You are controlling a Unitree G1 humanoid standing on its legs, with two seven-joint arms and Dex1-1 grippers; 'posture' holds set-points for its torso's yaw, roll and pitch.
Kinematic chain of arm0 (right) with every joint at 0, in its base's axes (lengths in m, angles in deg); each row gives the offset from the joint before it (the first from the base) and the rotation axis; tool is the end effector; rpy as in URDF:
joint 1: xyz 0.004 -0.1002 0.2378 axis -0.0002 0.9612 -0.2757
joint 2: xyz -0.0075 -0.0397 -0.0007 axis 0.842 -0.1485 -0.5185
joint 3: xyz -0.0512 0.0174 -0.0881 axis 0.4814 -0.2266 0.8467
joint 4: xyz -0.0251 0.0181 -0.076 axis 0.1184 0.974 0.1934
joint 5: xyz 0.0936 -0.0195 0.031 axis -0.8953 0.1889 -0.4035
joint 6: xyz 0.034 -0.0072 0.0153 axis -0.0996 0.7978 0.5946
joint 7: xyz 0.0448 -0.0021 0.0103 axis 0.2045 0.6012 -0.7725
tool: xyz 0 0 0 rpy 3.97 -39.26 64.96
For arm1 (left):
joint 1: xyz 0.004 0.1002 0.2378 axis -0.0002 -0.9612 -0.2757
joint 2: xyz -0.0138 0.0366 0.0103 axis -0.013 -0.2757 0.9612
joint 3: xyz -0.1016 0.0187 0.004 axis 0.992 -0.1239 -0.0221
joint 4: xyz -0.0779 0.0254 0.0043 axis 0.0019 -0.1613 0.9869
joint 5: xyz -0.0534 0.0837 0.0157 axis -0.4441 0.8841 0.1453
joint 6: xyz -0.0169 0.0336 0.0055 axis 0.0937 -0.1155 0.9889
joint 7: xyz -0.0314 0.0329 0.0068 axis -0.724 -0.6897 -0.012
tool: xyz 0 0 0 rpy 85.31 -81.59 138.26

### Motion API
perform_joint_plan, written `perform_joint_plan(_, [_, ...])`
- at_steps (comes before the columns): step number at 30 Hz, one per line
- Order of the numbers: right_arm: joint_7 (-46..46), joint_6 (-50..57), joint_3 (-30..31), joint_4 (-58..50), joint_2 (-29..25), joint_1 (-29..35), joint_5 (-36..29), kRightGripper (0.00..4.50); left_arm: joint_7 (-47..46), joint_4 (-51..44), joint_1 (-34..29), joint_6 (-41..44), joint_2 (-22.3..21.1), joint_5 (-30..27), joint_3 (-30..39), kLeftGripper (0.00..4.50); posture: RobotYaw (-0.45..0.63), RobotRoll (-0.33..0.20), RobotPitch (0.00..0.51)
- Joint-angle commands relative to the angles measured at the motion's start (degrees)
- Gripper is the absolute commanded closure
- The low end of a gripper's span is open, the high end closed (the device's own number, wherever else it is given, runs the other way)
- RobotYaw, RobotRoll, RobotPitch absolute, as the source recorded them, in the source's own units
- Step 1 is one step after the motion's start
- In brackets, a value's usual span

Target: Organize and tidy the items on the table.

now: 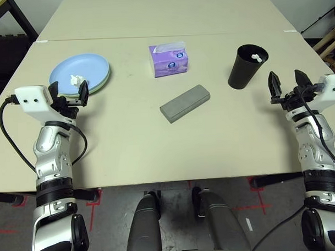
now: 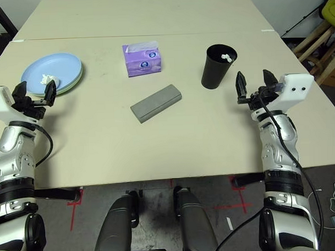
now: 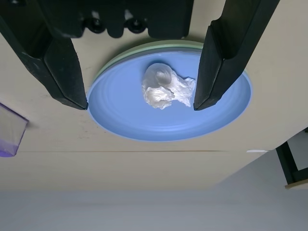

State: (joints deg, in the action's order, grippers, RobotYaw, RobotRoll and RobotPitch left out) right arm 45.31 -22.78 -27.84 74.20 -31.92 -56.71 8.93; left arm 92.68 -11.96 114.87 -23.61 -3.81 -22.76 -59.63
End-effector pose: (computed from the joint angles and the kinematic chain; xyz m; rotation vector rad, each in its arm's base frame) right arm 0.2679 -0.2720 0.1194 0.0209 -0.3532 0.0215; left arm 0.2631 0.3041 0.1381 0.0761 -0.3372 0.0653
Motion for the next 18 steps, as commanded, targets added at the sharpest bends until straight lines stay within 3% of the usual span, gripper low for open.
perform_joint_plan(1, [0.11, 0.34, -0.63, -0.34, -0.42, 0.79, -0.1, 0.04, 0.73, 1.77, -0.91, 0.3, -0.06, -0.53, -0.08, 0.0, 0.06, 0.0, 0.182])
perform_joint_plan(18, [0.31, 0.46, -0.41, 0.01, -0.52, 0.04, 0.05, 0.04, 0.61, 1.87, -1.25, 0.41, -0.08, -0.45, 0.24, 0.0, 0.07, 0.0, 0.18])
